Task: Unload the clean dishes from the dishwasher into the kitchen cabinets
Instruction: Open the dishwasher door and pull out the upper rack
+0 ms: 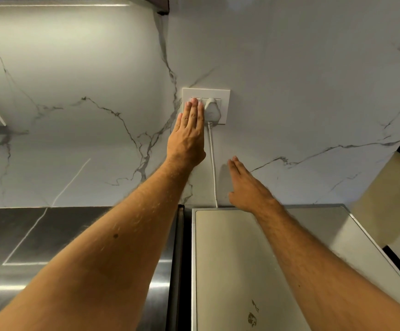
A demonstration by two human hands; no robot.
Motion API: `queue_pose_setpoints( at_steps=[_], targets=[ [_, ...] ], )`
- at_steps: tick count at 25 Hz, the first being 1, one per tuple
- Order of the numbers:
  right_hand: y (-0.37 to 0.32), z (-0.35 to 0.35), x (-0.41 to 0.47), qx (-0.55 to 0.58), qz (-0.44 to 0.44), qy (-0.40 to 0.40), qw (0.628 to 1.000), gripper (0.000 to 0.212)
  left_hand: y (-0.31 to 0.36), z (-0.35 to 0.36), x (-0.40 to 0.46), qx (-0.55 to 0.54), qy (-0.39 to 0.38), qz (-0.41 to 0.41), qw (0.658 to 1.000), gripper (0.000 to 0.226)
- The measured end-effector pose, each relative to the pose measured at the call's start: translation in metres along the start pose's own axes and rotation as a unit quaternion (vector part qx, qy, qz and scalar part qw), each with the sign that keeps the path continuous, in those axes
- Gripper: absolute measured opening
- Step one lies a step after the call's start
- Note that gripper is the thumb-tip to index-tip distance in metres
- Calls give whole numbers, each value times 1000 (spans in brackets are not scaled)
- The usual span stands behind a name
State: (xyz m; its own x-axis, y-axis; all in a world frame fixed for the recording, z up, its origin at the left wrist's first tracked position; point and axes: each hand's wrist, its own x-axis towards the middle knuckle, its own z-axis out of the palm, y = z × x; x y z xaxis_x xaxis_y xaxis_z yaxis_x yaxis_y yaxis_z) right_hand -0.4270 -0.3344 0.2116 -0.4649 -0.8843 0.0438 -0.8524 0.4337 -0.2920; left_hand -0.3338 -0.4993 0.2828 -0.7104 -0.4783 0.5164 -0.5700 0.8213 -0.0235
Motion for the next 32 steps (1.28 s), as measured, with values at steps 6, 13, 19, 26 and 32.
queue_pose_setpoints(
  at_steps=[6,13,19,26,32],
  targets=[
    [6,8,-12,-5,11,-5,1000,88,3,-7,-5,-16,-27,-9,999,91],
    [-2,7,-56,-9,54,17,998,89,56,13,-95,-90,-92,-29,991,87],
    [5,12,-115,6,39,32,999,80,92,8,-187,-113,-128,-36,985,79],
    [35,25,-188,9,21,17,1000,76,121,-3,-268,-110,-179,-42,977,74],
    [60,29,-238,10,13,11,1000,75,152,-18,-313,-116,-188,-60,974,76]
  ],
)
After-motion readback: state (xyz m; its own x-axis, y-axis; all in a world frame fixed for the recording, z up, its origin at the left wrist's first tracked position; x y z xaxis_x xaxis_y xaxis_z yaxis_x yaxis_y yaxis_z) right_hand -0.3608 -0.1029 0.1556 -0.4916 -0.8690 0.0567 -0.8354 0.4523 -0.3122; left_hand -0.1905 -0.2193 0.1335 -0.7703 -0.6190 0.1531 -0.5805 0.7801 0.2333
